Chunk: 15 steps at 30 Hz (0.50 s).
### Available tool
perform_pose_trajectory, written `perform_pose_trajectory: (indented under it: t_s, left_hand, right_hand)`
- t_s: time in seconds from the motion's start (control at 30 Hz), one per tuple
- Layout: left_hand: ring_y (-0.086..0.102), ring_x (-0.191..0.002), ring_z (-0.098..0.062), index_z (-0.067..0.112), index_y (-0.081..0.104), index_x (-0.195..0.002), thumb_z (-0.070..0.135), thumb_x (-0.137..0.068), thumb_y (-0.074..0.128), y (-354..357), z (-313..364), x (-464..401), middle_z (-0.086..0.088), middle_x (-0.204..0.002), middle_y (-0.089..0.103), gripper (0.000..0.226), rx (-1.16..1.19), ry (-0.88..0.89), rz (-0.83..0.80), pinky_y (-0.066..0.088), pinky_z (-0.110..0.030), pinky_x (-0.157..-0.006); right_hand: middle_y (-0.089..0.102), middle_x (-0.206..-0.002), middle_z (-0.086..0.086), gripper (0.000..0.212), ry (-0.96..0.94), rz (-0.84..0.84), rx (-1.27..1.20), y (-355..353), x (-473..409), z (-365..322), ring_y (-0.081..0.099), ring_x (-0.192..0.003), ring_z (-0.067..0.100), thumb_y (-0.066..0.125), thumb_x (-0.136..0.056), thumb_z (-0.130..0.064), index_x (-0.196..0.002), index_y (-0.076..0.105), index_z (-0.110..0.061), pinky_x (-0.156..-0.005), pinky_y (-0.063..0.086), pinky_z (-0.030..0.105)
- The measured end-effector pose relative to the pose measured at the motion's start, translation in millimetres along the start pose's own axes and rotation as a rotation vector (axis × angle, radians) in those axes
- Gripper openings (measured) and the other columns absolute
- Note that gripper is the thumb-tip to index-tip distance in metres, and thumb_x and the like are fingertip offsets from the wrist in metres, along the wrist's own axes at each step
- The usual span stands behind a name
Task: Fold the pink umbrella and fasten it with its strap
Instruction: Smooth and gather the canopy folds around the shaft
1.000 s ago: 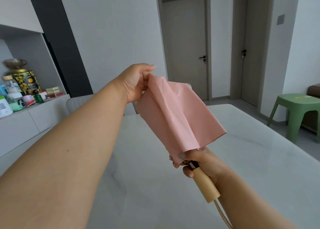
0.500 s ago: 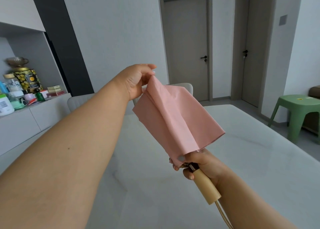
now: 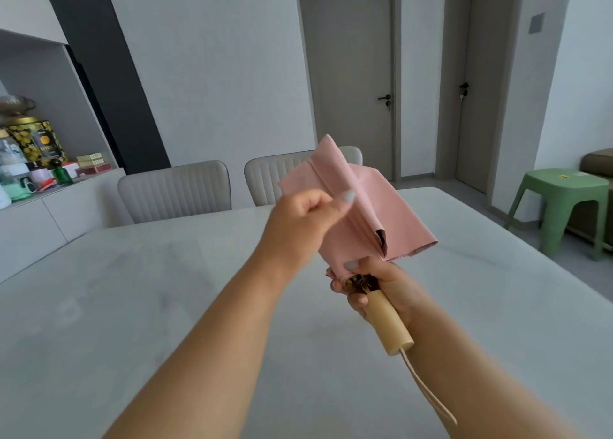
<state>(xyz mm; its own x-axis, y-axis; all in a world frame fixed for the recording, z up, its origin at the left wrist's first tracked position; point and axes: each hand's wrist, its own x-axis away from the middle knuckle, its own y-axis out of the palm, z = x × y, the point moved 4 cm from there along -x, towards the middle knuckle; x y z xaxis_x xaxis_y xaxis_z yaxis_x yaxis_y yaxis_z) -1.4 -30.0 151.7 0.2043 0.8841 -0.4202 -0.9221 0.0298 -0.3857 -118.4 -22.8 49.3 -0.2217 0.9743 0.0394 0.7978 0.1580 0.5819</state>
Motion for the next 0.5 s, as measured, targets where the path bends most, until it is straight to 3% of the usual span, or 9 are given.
perform_pose_trajectory:
  t_s: [0.07, 0.17, 0.27, 0.37, 0.5]
  left_hand:
    - [0.051, -0.058, -0.007, 0.013, 0.065, -0.073, 0.055, -0.074, 0.074, 16, -5, 14, 0.009, -0.061, 0.057, 0.043, -0.115, 0.036, -0.108, 0.044, -0.023, -0.056]
    - [0.059, -0.067, -0.005, 0.024, 0.064, -0.073, 0.053, -0.070, 0.079, 27, -5, 17, 0.013, -0.067, 0.064, 0.032, -0.340, 0.171, -0.029, 0.050, -0.020, -0.057]
    - [0.051, -0.066, -0.008, 0.027, 0.048, -0.062, 0.046, -0.079, 0.071, 31, 2, 14, 0.015, -0.062, 0.052, 0.035, -0.508, 0.328, 0.089, 0.039, -0.020, -0.056]
    - [0.044, -0.062, -0.006, 0.032, 0.032, -0.058, 0.033, -0.085, 0.067, 32, 5, 11, 0.019, -0.058, 0.040, 0.044, -0.584, 0.405, 0.122, 0.029, -0.016, -0.057]
    - [0.048, -0.068, -0.009, 0.026, 0.046, -0.071, 0.035, -0.093, 0.060, 33, 12, 6, 0.013, -0.070, 0.050, 0.027, -0.639, 0.381, 0.000, 0.037, -0.024, -0.065]
  right_hand:
    - [0.063, -0.077, 0.018, 0.033, -0.012, 0.007, 0.028, 0, -1, 0, 0.060, -0.064, 0.024, 0.063, -0.065, -0.005, -0.098, 0.061, 0.002, -0.033, 0.040, 0.018]
    - [0.063, -0.071, 0.017, 0.025, -0.033, 0.024, 0.041, 1, -1, 1, 0.058, -0.070, 0.031, 0.061, -0.064, -0.003, -0.089, 0.063, -0.001, -0.032, 0.040, 0.018]
    - [0.062, -0.070, 0.017, 0.019, -0.036, 0.027, 0.043, 3, 2, 2, 0.057, -0.070, 0.033, 0.062, -0.068, 0.001, -0.087, 0.064, -0.004, -0.032, 0.039, 0.019]
    - [0.061, -0.072, 0.018, 0.029, -0.025, 0.010, 0.080, 5, 2, 2, 0.059, -0.062, 0.029, 0.064, -0.063, 0.000, -0.091, 0.062, -0.004, -0.033, 0.040, 0.020]
    - [0.063, -0.073, 0.018, 0.015, -0.004, 0.003, 0.083, 2, 0, 4, 0.059, -0.056, 0.025, 0.059, -0.076, 0.006, -0.086, 0.064, -0.004, -0.034, 0.040, 0.020]
